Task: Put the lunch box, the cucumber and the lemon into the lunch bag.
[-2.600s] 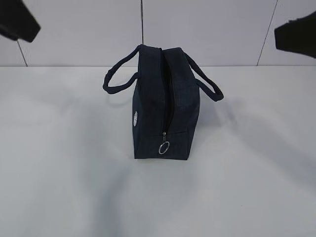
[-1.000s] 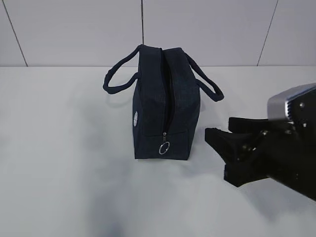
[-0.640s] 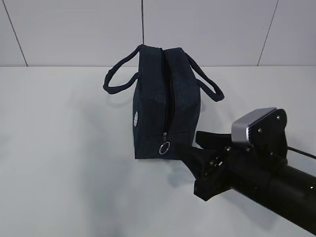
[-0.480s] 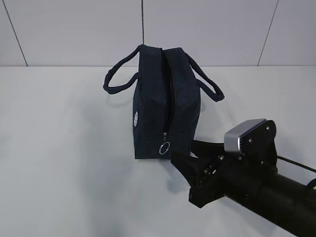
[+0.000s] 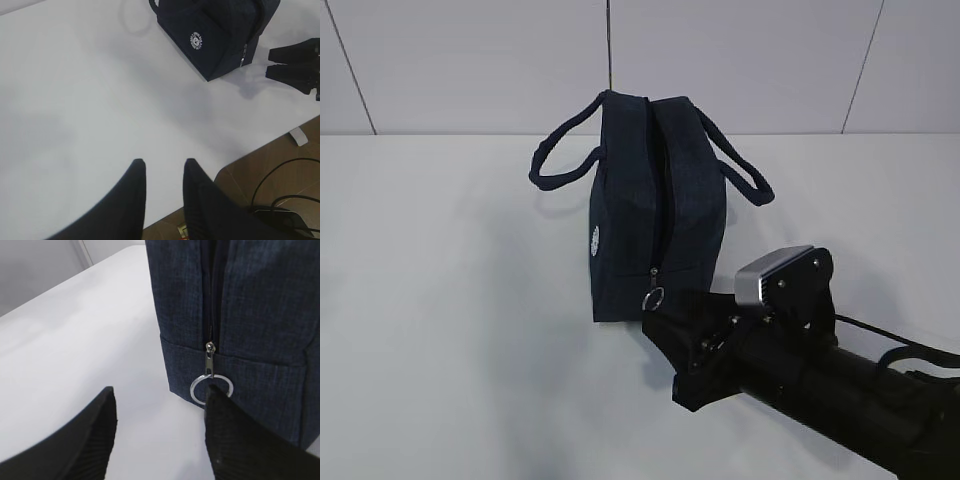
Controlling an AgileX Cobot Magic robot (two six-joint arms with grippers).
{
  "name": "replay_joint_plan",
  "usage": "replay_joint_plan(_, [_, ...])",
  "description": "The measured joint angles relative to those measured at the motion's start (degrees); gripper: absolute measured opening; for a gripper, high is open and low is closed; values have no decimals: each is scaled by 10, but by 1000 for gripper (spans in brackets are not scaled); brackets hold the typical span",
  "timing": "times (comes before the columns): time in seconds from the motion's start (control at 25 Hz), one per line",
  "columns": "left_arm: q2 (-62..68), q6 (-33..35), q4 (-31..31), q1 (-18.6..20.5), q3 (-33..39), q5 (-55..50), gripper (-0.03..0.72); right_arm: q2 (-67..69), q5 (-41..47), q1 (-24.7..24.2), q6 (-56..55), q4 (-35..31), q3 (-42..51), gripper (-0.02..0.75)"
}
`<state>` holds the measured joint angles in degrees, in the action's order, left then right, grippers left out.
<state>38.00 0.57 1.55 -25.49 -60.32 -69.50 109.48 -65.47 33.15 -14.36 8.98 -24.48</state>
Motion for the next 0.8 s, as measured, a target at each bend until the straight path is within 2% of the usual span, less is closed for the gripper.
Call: replay_joint_plan(0.8, [0,-6,-4,0,0,2,181,63,38,0,-15,-3,-72,440])
